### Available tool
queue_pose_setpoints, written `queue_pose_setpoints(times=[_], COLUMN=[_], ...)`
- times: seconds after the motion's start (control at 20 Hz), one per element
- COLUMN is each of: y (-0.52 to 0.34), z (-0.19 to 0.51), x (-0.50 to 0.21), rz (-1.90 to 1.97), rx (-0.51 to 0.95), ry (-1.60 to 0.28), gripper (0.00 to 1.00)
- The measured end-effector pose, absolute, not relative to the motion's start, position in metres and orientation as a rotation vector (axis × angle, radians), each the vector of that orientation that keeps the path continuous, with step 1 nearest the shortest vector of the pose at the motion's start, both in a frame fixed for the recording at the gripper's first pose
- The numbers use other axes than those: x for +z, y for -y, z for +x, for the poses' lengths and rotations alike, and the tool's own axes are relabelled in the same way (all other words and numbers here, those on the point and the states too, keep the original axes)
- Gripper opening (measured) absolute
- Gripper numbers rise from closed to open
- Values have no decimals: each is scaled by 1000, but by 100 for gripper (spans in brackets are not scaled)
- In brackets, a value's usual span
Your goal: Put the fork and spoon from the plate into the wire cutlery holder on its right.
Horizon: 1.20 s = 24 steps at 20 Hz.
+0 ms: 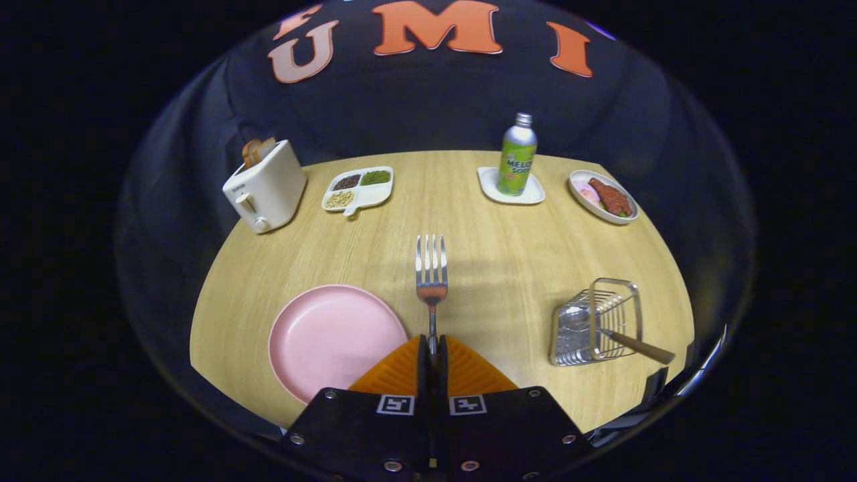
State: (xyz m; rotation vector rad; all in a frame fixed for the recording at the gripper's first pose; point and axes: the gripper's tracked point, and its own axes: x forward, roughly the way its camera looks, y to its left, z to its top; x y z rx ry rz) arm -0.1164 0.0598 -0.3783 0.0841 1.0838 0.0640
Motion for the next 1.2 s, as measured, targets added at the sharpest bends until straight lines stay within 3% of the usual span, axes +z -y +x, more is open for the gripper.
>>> queue_pose_setpoints(times=[0.45,1.2], y=[57,102], z=[-108,-157], x=[-349,-383], rz=[46,-128], rx=[-79,-42], ry=[-1044,-1277], gripper=[5,5])
